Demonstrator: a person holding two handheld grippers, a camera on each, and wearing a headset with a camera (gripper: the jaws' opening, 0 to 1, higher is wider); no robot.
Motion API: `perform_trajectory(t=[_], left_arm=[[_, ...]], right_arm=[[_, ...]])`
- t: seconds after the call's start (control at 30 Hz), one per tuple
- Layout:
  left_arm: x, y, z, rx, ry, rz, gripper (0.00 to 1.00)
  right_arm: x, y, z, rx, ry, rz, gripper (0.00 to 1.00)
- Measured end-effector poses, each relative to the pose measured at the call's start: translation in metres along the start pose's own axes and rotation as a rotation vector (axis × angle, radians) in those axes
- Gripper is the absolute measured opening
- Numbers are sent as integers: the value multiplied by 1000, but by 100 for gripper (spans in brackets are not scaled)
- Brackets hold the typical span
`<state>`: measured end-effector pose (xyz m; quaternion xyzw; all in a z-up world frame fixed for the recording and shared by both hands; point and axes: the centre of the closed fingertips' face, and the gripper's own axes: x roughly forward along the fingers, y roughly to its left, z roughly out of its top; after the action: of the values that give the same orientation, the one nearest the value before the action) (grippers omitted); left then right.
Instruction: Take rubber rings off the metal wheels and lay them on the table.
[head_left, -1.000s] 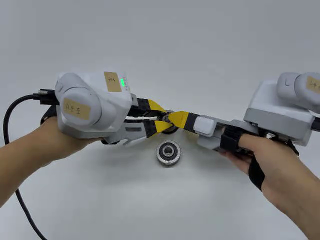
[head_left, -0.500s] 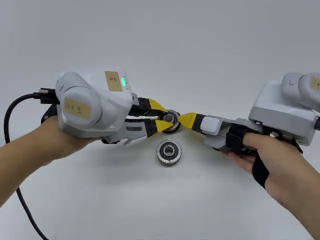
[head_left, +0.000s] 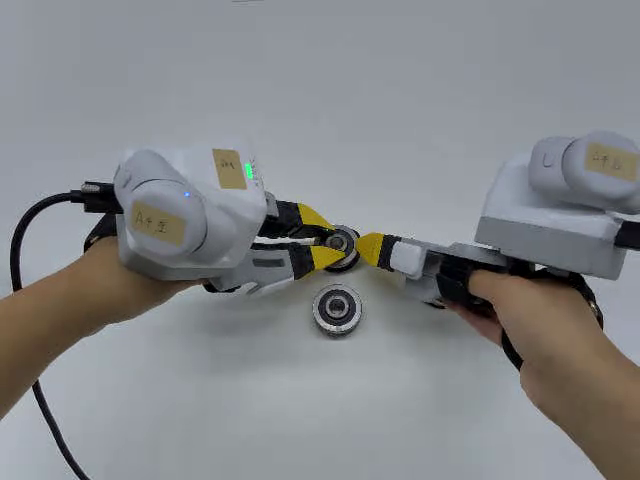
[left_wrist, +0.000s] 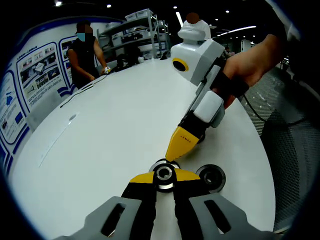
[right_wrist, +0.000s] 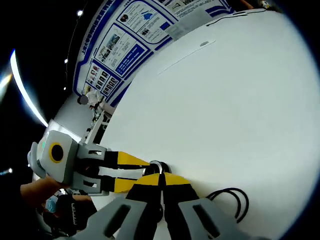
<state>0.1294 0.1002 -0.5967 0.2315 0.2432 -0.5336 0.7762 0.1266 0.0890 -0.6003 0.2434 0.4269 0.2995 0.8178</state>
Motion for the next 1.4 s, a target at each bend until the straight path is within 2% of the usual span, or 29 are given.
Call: perform_trajectory(t=[0.2, 0.4, 0.47, 0.67, 0.83, 1.4], left_arm=[[0, 0, 0, 0, -1, 1, 12], [0, -1, 1, 0, -3, 3, 12], [-1, -1, 1, 0, -3, 5, 12], [-2, 0, 1, -3, -5, 11, 12], [-2, 0, 1, -4, -5, 12, 11], [-3, 1, -1, -2, -9, 9, 11]], right_arm=[[1, -3, 0, 22, -2, -4, 3], [2, -2, 1, -11, 15, -23, 3], [2, -2, 1, -45, 24, -37, 2], [1, -3, 1, -35, 12, -55, 0], [-1, -2, 2, 7, -11, -29, 0], [1, 8, 4, -5, -9, 19, 0]])
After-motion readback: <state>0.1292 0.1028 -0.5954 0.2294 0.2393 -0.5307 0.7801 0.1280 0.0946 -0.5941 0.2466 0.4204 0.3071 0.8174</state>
